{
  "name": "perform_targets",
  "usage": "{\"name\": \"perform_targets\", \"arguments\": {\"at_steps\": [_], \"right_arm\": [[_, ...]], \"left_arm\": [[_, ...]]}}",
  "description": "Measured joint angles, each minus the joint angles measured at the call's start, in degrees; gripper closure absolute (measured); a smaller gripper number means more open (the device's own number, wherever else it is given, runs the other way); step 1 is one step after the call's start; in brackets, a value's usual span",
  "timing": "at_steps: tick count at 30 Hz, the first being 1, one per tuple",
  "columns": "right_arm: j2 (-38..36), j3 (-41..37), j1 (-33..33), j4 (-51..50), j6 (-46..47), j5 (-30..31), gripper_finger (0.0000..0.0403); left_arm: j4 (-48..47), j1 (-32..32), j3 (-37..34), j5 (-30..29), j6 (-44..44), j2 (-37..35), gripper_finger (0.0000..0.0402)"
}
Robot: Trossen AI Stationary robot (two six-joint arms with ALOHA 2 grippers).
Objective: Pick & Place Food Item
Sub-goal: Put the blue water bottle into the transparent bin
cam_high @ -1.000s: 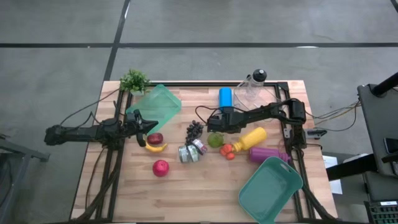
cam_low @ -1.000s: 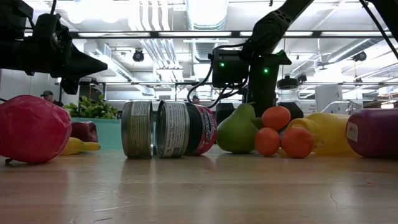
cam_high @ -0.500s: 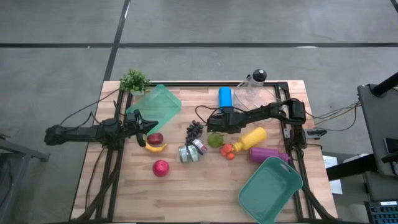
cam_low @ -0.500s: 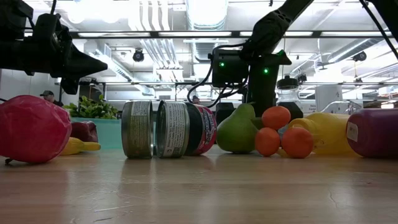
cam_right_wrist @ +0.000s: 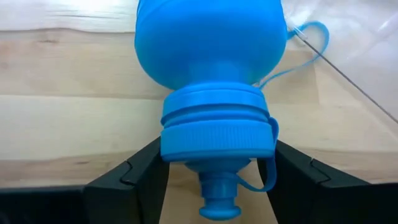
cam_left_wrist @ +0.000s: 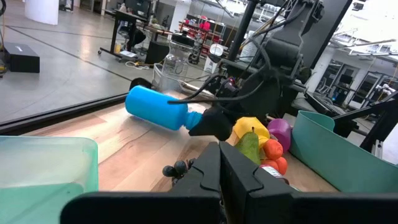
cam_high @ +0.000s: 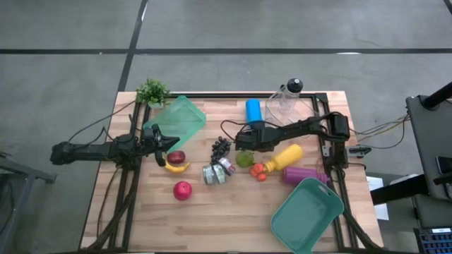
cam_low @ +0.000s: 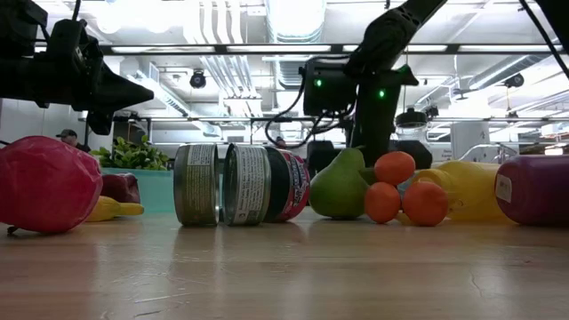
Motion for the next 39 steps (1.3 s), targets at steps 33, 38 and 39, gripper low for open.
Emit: {"name": "perform_targets", "arguments": {"at_steps": [33, 38, 39], "right_arm": [[-24.34, 10.83, -3.38, -30.73, -18.21, -28.03, 0.0195], [-19.04, 22.14, -6.75, -45.45, -26.48, -32.15, 0.0195], [-17.81, 24.72, -7.65, -48.36, -28.32, -33.16, 0.0195]], "left_arm": [[0.0, 0.01, -0.02, 0.02, 0.0, 0.0, 0.04], [0.0, 0.0, 0.0, 0.02, 0.0, 0.0, 0.04], [0.0, 0.02, 0.0, 0.0, 0.0, 0.0, 0.04]]}}
